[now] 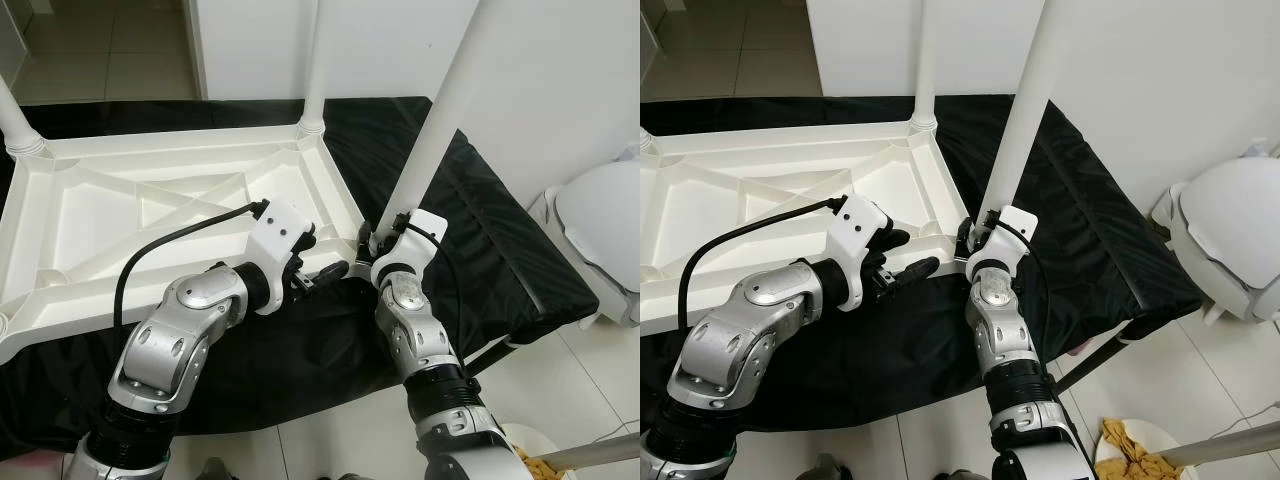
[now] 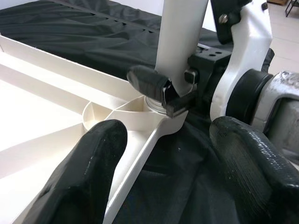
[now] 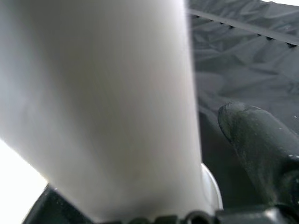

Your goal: Building children table

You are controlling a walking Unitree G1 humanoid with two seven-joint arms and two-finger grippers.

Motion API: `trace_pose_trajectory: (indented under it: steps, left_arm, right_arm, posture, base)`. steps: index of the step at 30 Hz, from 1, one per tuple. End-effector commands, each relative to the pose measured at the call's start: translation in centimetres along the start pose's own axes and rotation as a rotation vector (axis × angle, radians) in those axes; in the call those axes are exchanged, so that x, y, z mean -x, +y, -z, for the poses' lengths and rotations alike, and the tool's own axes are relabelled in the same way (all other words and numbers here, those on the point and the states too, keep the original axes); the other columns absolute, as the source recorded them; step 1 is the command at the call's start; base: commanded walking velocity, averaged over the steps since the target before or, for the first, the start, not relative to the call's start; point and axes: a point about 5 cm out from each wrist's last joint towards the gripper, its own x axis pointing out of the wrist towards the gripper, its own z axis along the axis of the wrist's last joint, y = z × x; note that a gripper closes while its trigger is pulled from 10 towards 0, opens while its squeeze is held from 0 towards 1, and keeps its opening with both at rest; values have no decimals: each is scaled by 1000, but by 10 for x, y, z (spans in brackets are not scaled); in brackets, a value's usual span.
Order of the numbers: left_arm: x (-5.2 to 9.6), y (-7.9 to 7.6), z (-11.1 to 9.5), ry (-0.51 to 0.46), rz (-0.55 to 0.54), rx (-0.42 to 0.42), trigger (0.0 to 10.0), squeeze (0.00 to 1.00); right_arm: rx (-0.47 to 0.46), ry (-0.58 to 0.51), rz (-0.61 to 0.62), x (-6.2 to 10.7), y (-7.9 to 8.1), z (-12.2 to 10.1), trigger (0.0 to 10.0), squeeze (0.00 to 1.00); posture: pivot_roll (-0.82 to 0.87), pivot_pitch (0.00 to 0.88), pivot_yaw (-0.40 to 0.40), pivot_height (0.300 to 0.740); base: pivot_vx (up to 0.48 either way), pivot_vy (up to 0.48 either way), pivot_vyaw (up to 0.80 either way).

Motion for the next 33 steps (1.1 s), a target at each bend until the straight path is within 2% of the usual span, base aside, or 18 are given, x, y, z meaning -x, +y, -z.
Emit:
trace_pose_trajectory:
  steps: [1,2,3,4,8,10,16,18,23,26,33]
  left_arm:
    - [0,-2,1,8,-46,-2,10000,0]
    - [0,-2,1,8,-48,-1,10000,0]
    - [0,-2,1,8,-49,-1,10000,0]
    - [0,-2,1,7,-48,0,10000,0]
    - [-1,-2,1,9,-43,1,10000,0]
    - [-3,-8,4,18,-10,2,10000,0]
    - [-8,-15,6,32,32,-2,10000,0]
    - [-12,-21,8,39,61,-3,10000,0]
    - [-15,-25,6,33,79,-3,10000,0]
    - [-20,-30,5,29,94,1,10000,0]
    - [-23,-34,5,26,105,8,10000,0]
  right_arm:
    - [-24,-10,-3,1,-2,0,10000,1000]
    - [-14,-46,-50,0,-6,-6,10000,133]
    - [-11,-55,-67,0,-7,-7,10000,133]
    - [-14,-57,-80,-1,-9,-8,10000,0]
    - [-15,-55,-104,-3,-13,-9,10000,0]
    - [-17,-61,-177,-5,-17,-13,10000,0]
    - [-12,-69,-266,-7,-23,-18,10000,0]
    - [-4,-79,-343,-8,-29,-24,10000,0]
    - [-2,-81,-401,-9,-33,-27,10000,0]
    - [18,-68,-496,-8,-39,-28,10000,0]
    - [55,-64,-559,-12,-48,-31,10000,0]
  posture:
    - [11,62,-92,740]
    - [11,62,-92,740]
    - [11,62,-92,740]
    - [10,65,-92,740]
    - [8,70,-92,740]
    - [3,79,-87,740]
    - [-2,89,-82,740]
    - [-7,94,-73,740]
    - [-12,97,-70,740]
    - [-13,98,-67,740]
    - [-15,102,-63,740]
  base:
    - [0,0,0]
    - [0,0,0]
    - [0,0,0]
    - [0,0,0]
    - [0,0,0]
    - [0,0,0]
    - [0,0,0]
    - [0,0,0]
    - [0,0,0]
    - [0,0,0]
    - [0,0,0]
